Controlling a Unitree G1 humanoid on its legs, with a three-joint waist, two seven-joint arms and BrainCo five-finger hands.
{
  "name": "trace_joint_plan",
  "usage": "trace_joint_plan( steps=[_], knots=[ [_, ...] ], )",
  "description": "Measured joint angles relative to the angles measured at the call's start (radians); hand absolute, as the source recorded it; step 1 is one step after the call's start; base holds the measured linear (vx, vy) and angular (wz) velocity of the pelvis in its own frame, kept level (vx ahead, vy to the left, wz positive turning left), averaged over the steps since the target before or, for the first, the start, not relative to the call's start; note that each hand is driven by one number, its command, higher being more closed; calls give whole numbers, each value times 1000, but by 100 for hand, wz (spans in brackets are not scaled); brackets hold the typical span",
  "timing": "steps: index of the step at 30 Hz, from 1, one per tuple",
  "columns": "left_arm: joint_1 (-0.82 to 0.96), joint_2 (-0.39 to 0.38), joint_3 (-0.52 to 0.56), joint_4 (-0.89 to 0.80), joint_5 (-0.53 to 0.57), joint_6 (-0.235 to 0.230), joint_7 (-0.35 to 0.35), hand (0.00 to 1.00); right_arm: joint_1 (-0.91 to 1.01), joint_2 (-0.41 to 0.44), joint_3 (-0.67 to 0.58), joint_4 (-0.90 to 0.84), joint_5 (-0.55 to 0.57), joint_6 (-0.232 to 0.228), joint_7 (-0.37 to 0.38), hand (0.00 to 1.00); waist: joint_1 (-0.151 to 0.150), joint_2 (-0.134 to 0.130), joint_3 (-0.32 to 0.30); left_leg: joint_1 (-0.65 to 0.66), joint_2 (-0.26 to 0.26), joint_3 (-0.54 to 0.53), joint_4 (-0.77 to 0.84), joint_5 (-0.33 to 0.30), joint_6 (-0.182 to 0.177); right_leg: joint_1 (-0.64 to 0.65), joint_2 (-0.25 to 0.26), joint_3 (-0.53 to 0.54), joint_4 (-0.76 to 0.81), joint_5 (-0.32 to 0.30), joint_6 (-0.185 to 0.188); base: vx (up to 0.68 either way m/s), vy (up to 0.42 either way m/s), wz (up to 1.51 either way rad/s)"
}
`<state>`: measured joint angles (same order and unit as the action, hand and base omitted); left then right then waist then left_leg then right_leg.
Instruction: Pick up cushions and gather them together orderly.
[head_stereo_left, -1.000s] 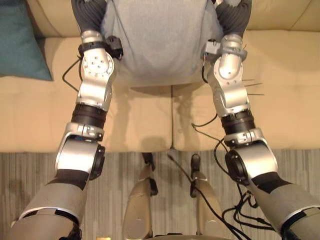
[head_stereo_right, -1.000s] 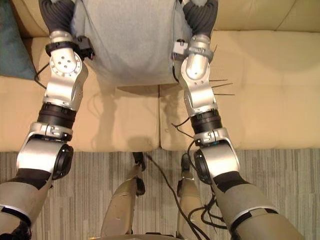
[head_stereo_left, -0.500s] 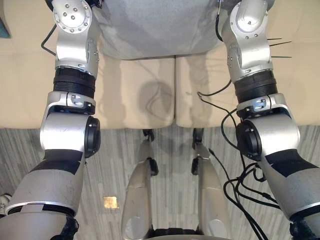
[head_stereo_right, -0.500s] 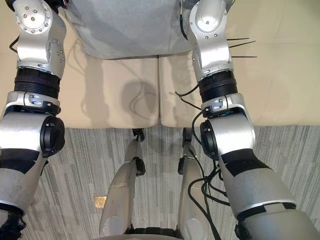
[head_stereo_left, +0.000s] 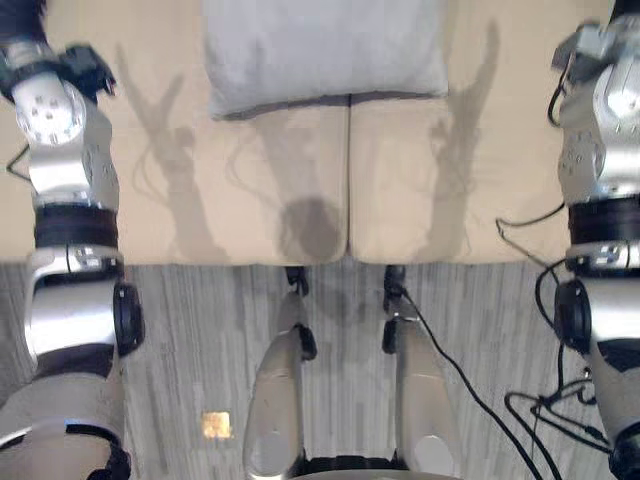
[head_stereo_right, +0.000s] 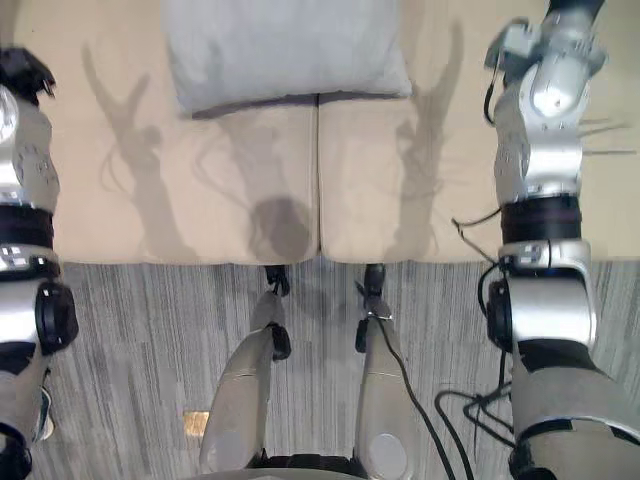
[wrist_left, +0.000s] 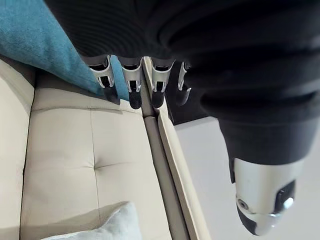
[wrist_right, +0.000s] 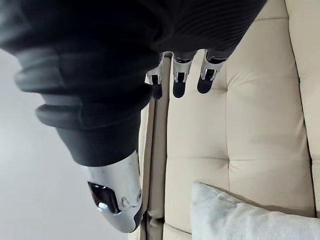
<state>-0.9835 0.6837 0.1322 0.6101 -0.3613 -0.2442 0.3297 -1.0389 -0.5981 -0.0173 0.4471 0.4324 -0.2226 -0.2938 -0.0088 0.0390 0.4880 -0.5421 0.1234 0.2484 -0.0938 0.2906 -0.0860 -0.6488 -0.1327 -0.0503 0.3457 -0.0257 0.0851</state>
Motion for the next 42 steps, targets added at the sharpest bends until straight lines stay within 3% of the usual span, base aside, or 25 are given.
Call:
trace_joint_plan(
  steps=[3, 5, 7, 10, 13, 21, 27, 31, 32, 33, 34, 35, 37, 38, 39, 40, 42],
  knots=[
    [190, -46, 24, -77, 2, -7, -27, 0, 204, 14, -25, -83, 8, -8, 39, 0, -1, 0, -2, 60, 1, 1, 0, -17, 13, 60, 4, 3, -1, -12, -1, -25, -101, -3],
    [366, -137, 32, -112, 8, -6, -57, 0, 402, 68, -55, -128, 6, -9, 65, 0, -4, 0, -11, 116, -1, -2, 0, -31, 17, 123, 7, 2, -9, -27, 2, 29, -85, 5],
    [597, -247, -12, -115, 20, -4, -100, 0, 628, 159, -61, -130, -14, -8, 98, 0, -5, 1, -118, 106, -3, -7, 0, -47, 11, 128, 10, -1, -43, -33, 2, 113, -85, -3],
    [842, -362, -88, -119, 62, 18, -197, 0, 891, 277, -67, -128, -86, 1, 149, 0, -9, 0, -132, 191, -4, -15, 0, -60, 19, 232, 16, -7, -81, -38, 3, 164, -61, 2],
    [994, -427, -95, -50, 163, 39, -266, 0, 1044, 374, -67, -53, -194, 14, 199, 0, -15, 0, -196, 238, -4, -18, 0, -63, 19, 298, 17, -23, -110, -42, 5, 143, -61, 5],
    [1206, -492, -79, 158, 357, 63, -331, 0, 1222, 412, -108, 239, -430, 40, 281, 0, -28, 3, -347, 440, -1, 25, -8, -143, 9, 507, 24, 13, -206, -57, 9, 44, -6, -15],
    [1252, -498, -78, 186, 376, 66, -349, 0, 1266, 390, -111, 315, -482, 59, 300, 0, -31, -6, -374, 499, -1, 58, -9, -150, 8, 551, 27, 57, -222, -52, 18, 11, 11, -18],
    [1226, -492, -79, 184, 373, 66, -349, 0, 1206, 397, -99, 333, -481, 75, 299, 0, -27, -33, -359, 480, -7, 123, -1, -151, 11, 500, 28, 125, -242, 0, 50, -38, 17, -48],
    [1199, -479, -79, 179, 372, 66, -349, 0, 1184, 405, -89, 327, -479, 74, 296, 0, -28, -56, -359, 442, -25, 132, 31, -160, 35, 459, 11, 144, -225, 39, 57, -37, 40, -53],
    [1189, -476, -79, 171, 372, 66, -348, 0, 1181, 405, -82, 319, -477, 74, 295, 0, -26, -59, -357, 422, -28, 130, 59, -164, 56, 443, 10, 153, -222, 52, 74, -27, 16, -44],
    [1181, -484, -68, 141, 370, 64, -345, 0, 1165, 405, -81, 317, -471, 74, 296, 0, -19, -36, -345, 389, 11, 129, 95, -180, 87, 426, 17, 137, -169, 41, 85, -66, -3, 0],
    [1163, -476, -51, 124, 368, 63, -339, 0, 1165, 419, -78, 317, -470, 77, 294, 0, -32, -43, -327, 382, 18, 103, 134, -187, 96, 377, 8, 74, 142, -82, 30, -63, -50, 18],
    [1164, -471, -47, 108, 361, 66, -326, 0, 1189, 431, -58, 318, -465, 77, 295, 0, -29, -60, -326, 391, 12, 80, 156, -188, 98, 403, -10, 53, 380, -157, 43, -81, -94, 43],
    [1171, -470, -37, 102, 352, 68, -322, 0, 1194, 433, -42, 319, -461, 77, 296, 0, -23, -78, -330, 383, 11, 67, 174, -182, 90, 458, -14, 50, 429, -175, 62, -128, -115, 34],
    [1174, -469, -33, 97, 352, 72, -321, 0, 1192, 434, -40, 317, -461, 76, 296, 0, -20, -84, -332, 379, 9, 63, 182, -177, 85, 479, -16, 48, 413, -171, 62, -175, -133, 15],
    [1179, -480, -20, 88, 348, 75, -317, 0, 1175, 430, -40, 313, -461, 75, 294, 0, -6, -97, -338, 364, 14, 62, 183, -153, 73, 519, -8, 33, 315, -221, 69, -222, -122, -19],
    [1180, -503, -20, 78, 331, 79, -307, 0, 1144, 408, -42, 302, -461, 72, 284, 0, 22, -61, -343, 321, 50, 61, 167, -129, 55, 535, 35, 3, 171, -252, 21, -262, -128, -34]
  ],
)
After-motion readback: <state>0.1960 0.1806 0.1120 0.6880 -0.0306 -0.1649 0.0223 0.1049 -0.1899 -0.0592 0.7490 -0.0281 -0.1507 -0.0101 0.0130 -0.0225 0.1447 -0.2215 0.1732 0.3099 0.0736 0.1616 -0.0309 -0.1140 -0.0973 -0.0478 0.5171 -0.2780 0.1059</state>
